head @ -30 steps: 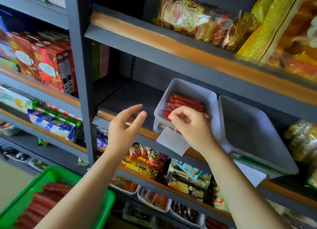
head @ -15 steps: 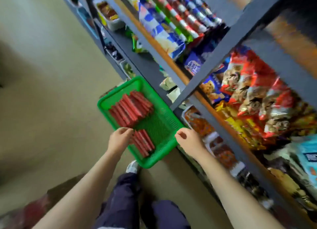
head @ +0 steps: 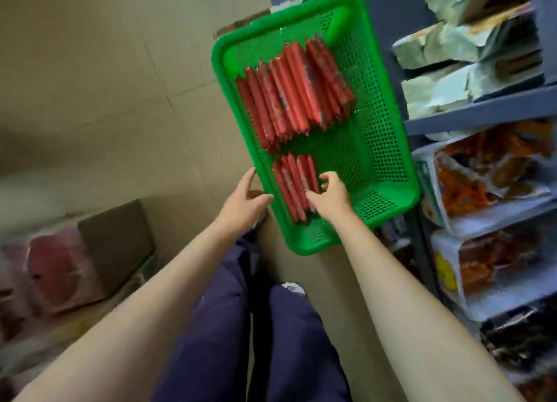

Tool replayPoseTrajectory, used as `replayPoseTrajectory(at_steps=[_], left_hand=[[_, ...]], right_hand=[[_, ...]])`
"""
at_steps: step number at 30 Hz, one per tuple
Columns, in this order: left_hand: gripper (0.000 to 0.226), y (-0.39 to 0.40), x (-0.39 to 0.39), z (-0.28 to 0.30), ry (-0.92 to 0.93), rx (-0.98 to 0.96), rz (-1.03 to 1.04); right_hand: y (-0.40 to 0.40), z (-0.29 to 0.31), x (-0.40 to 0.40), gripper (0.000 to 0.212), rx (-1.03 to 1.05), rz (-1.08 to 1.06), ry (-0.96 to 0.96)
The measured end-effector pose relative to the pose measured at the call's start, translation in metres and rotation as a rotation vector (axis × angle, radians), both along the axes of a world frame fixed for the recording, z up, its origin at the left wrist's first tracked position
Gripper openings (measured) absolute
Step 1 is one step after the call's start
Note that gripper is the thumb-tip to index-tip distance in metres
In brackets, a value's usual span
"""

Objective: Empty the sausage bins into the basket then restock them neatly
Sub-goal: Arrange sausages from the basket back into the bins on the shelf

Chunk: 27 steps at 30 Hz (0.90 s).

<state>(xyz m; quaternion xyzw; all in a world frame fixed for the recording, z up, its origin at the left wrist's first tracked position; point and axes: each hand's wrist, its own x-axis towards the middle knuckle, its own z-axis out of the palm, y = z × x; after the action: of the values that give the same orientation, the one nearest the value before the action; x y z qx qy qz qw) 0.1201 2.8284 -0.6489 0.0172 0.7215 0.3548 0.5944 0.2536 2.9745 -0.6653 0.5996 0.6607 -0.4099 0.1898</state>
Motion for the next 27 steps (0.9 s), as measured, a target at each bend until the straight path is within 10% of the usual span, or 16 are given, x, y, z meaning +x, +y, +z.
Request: replayPoseTrajectory(at_steps=[12,20,27], left_hand=[[0.038,0.002,0.011,-0.014,0.058,0.033,0.151],[0.035,0.003,0.009,-0.019,0.120,0.038,0.112],[0.038,0.003,0.014,-0.020,0.132,0.008,0.137]], right_hand=[[-0.003,-0.055,-0.016,0.099,0.038,0.067,-0.192],[-0.007,-0.065,-0.008,0.042,-0.070,-0.091,-0.055],[-0.002,-0.063,-0.006,0.049,-0.137,-0.087,-0.008]])
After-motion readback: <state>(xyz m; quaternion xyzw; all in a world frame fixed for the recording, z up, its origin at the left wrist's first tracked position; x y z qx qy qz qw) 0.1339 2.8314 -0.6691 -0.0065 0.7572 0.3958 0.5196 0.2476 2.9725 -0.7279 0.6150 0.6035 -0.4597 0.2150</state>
